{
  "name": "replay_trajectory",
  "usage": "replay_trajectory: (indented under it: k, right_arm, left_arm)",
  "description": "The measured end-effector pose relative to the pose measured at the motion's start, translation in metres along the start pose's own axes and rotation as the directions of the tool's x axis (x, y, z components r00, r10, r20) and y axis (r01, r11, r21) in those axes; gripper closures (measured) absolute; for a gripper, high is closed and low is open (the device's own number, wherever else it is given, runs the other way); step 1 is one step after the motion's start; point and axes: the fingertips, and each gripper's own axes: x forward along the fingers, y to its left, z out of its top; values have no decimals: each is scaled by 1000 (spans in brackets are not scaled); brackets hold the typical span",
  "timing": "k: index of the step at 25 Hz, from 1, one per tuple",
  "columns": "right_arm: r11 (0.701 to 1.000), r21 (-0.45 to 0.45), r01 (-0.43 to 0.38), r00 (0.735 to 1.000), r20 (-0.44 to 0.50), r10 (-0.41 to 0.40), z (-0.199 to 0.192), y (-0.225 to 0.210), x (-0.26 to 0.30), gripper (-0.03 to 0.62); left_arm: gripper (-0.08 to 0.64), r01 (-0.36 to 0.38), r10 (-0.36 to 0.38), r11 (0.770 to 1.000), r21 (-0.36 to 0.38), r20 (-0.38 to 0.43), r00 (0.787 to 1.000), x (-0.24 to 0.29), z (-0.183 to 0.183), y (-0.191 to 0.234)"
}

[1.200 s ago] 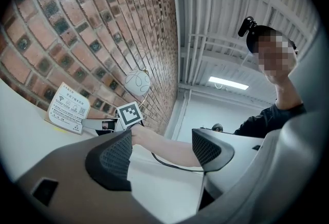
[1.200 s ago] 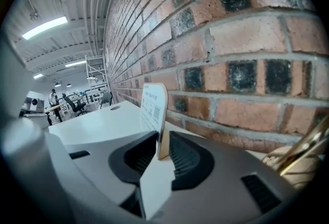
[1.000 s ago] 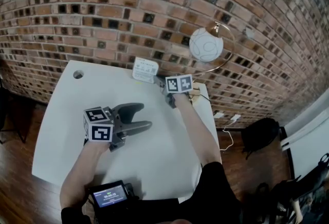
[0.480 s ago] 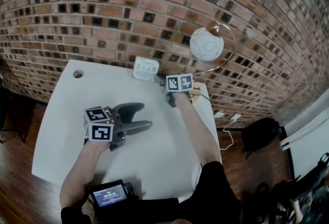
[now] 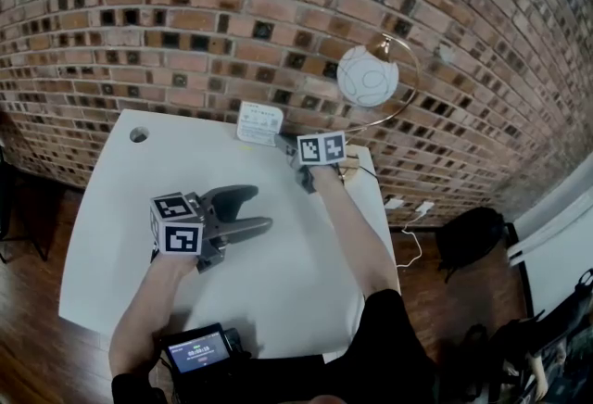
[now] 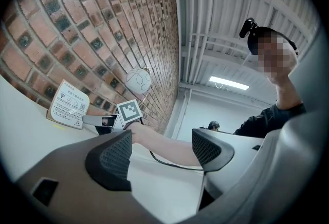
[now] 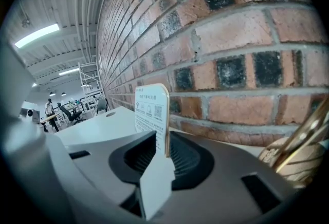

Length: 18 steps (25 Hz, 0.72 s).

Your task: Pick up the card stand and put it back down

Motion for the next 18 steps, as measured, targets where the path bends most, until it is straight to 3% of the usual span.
replay_trajectory:
  k: [7,12,15,18]
  right_arm:
    - [999,46,-13,1000,23,12,-4,3,-17,485]
    - [986,89,-139,986,106,129,6,35,-45,486]
    - [942,104,-318,935,201,293,16,75,-69,489]
    - [862,76,-501,840,285,463,27,120,-92,503]
  left_arm:
    - [198,0,0,1000,5,5,1000,-1,2,-1]
    - [198,-8,8,1000,0,12,1000,2,-1,1]
    - [198,-15,15,1000,-6,-4,1000,7,-10,4]
    - [198,2,-2,1000,-8,-12,1000,15,-11,-1]
